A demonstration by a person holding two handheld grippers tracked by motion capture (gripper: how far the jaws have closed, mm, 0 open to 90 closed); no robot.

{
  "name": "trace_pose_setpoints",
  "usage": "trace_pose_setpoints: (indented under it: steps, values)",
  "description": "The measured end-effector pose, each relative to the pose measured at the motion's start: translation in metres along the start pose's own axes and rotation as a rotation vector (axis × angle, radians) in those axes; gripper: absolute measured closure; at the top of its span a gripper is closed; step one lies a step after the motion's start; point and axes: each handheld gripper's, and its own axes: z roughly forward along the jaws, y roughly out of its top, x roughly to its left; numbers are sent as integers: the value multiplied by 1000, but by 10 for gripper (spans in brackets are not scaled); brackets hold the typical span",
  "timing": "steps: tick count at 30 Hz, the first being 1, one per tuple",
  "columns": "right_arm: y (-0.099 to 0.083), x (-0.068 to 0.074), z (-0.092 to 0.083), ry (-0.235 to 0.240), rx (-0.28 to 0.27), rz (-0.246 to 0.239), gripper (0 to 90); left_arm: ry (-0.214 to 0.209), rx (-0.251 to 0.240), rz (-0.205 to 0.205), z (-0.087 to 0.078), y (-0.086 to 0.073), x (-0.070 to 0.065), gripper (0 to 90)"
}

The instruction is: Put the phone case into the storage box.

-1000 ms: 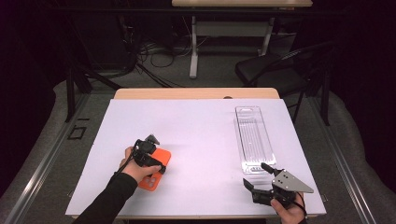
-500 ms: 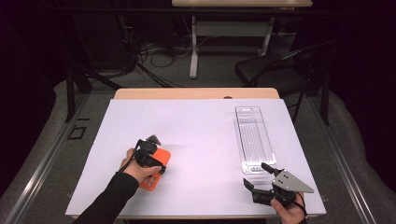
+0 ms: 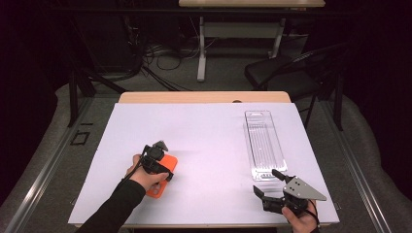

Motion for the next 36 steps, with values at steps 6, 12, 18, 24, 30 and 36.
trace_pose_setpoints:
  steps: [6, 12, 18, 24, 30, 36]
  values:
    - [0, 0, 0, 0, 1, 2, 141, 5, -1, -2, 0, 0, 0, 143]
    - [0, 0, 0, 0, -1, 1, 141, 6, 0, -4, -1, 1, 0, 146]
    - [0, 0, 0, -1, 0, -1, 141, 4, 0, -5, -1, 1, 0, 149]
    - [0, 0, 0, 0, 1, 1, 141, 2, 3, 2, -1, 1, 1, 151]
    - [0, 0, 0, 0, 2, -1, 141, -2, 8, 6, -2, 1, 1, 152]
    - [0, 0, 0, 0, 2, 1, 141, -25, 11, 2, -3, 1, 4, 153]
